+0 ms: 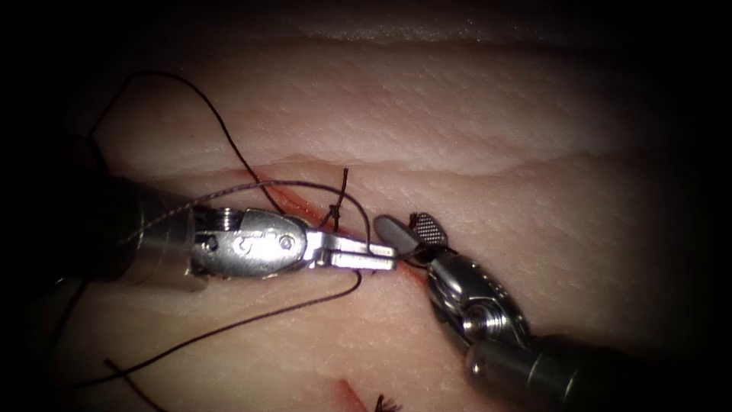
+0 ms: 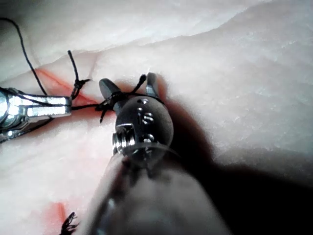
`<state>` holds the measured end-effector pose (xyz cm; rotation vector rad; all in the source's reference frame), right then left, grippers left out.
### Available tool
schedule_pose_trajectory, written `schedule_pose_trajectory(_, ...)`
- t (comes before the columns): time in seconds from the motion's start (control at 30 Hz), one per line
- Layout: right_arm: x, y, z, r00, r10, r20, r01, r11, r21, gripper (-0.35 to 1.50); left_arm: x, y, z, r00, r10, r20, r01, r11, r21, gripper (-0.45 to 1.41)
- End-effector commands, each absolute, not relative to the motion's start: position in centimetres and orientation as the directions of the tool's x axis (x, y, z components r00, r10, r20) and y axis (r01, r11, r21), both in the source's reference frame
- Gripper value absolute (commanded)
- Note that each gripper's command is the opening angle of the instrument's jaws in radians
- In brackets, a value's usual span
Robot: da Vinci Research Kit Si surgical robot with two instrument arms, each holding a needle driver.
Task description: Wound Closure
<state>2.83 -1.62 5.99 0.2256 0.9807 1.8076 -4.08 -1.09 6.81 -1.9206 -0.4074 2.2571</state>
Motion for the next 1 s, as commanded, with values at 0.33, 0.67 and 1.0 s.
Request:
schedule_pose_trajectory(0.33,2.98,-1.6,5.9,-0.426,0.850,-0.311,-0.737,-0.127,0.664,-0.35,-4.03,-1.1,6.9,-0.168,0.280,-0.945,0.081,-0.952,-0.296,-0.45)
schedule_pose_trajectory(0.67,3.06,-1.6,5.4,-0.336,0.807,-0.486,-0.797,0.031,0.603,-0.35,-3.96,-0.6,7.0,-0.247,0.298,-0.922,0.068,-0.944,-0.323,-0.45)
schedule_pose_trajectory(1.0,3.14,-1.9,5.2,-0.226,0.759,-0.611,-0.858,0.142,0.494,-0.35,-3.86,0.3,7.0,-0.303,0.317,-0.899,0.028,-0.940,-0.341,-0.45)
